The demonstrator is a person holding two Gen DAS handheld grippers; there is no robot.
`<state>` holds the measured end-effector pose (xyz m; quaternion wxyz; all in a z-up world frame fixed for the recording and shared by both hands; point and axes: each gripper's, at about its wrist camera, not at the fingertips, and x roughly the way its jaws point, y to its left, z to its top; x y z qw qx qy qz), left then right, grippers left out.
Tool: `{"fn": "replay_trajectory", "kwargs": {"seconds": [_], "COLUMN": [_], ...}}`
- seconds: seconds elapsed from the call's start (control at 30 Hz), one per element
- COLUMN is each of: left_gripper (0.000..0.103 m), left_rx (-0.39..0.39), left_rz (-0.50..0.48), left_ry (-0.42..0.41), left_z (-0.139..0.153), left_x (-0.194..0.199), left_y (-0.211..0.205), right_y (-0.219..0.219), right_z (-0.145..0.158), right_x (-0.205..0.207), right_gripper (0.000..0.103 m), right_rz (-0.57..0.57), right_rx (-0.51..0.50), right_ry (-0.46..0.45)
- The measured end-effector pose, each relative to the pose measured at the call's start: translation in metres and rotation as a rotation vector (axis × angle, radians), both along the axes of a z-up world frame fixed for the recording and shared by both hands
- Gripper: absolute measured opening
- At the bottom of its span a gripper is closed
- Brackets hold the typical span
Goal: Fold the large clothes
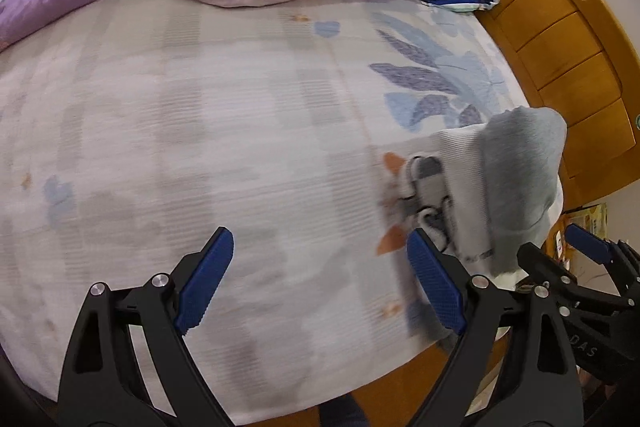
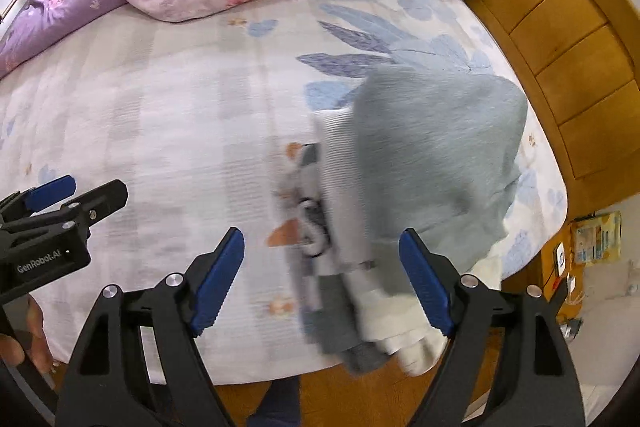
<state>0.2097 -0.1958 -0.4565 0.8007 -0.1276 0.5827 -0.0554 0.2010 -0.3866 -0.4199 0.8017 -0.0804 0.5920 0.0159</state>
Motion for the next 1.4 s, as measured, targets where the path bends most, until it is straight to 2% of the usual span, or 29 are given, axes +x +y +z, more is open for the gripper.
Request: {"fn": "replay_trajectory", "kwargs": {"seconds": [0.17, 0.27, 0.47, 0.63, 1.03, 1.17, 1.4], "left_gripper": [0.091, 0.093, 0.094, 0.094, 0.094, 0.094, 0.094], "left_rx": [0.004, -0.012, -0.062, -0.041, -0.011, 0.045, 0.098], "left_rz": [0.002, 0.008, -0.013, -0.070, -0.098, -0.089, -0.062], "left_ry": [0.020, 0.020, 0.002, -0.029, -0.069, -0.117, -0.178], "left_z": [0.014, 0.027, 0.053, 0.077, 0.138, 0.167, 0.212], "left_x": [-0.025, -0.039, -0.058, -0.072, -0.093, -0.104, -0.121], "left_y": [0.045, 0.061, 0.066, 0.056, 0.061, 0.067, 0.082], "right_y": [0.041, 0.060, 0.080, 0.083, 0.088, 0.095, 0.109], "right_z": [0.014, 0.030, 0.066, 0.090, 0.149, 0.169, 0.200], "right_x": [-0.023, -0.039, -0.059, -0.072, -0.102, -0.110, -0.124], "right_gripper": [0.078, 0.087, 0.088, 0.088, 0.088, 0.088, 0.088], "right_rz": [-0.017, -0.027, -0.036, -0.052, -0.046, -0.031, 0.005], "right_rx": [-0.030, -0.078, -0.161, -0.197, -0.175, -0.142, -0.104], "right_ry": [-0.003, -0.029, -0.082, -0.101, -0.129, -0.140, -0.161]}}
